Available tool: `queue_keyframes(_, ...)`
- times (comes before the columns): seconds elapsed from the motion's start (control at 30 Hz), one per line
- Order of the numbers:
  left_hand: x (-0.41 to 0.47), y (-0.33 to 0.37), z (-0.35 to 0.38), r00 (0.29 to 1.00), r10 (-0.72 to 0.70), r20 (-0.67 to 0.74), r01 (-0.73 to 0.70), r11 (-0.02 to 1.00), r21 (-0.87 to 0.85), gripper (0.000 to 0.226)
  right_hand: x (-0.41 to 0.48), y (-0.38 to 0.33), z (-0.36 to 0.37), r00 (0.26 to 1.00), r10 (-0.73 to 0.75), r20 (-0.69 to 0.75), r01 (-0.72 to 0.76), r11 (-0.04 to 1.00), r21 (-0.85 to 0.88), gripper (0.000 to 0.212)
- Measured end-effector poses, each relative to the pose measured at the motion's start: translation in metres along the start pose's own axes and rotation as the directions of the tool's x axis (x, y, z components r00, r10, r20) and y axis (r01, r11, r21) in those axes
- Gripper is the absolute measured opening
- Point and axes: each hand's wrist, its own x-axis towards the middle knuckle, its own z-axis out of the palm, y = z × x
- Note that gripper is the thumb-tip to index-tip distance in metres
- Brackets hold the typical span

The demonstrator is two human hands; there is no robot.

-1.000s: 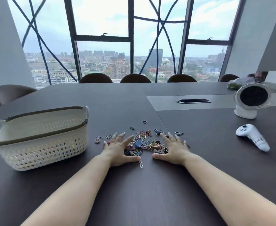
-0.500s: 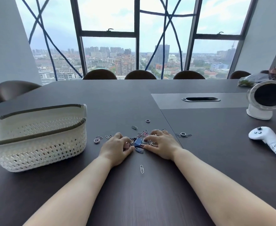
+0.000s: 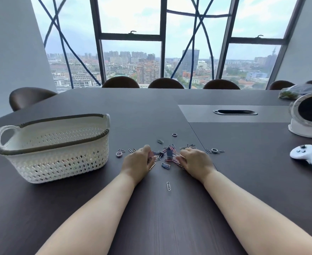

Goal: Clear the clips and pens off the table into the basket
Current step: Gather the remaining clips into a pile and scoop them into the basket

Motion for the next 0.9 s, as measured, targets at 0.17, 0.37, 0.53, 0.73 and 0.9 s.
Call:
queue_keyframes(0.17,-0.004,0.0,-0.018,0.999,0.045,-0.012,-0.045,0.999,-0.031,0.019,0.002,-0.004,-0.014,0.996,0.056,-0.064,-0.052,0.996,0.067,0.037)
queue_keyframes(0.37,-0.009,-0.004,-0.091,0.957,0.15,-0.248,-0.16,0.987,-0.023,0.021,0.016,-0.037,-0.045,0.985,0.106,-0.133,-0.047,0.922,0.385,0.036)
queue_keyframes(0.53,-0.009,-0.034,-0.16,0.908,0.161,-0.388,-0.162,0.986,0.029,0.02,0.04,-0.085,-0.067,0.967,0.136,-0.218,0.007,0.834,0.552,0.034)
queue_keyframes(0.73,-0.008,-0.109,-0.195,0.987,-0.115,-0.114,0.116,0.993,0.0,0.032,0.061,-0.127,-0.071,0.959,0.118,-0.258,0.057,0.811,0.582,0.035)
queue_keyframes(0.9,-0.015,-0.126,-0.199,0.987,-0.142,0.074,0.146,0.988,-0.055,0.044,0.068,-0.148,-0.066,0.961,0.085,-0.263,0.085,0.814,0.575,0.033)
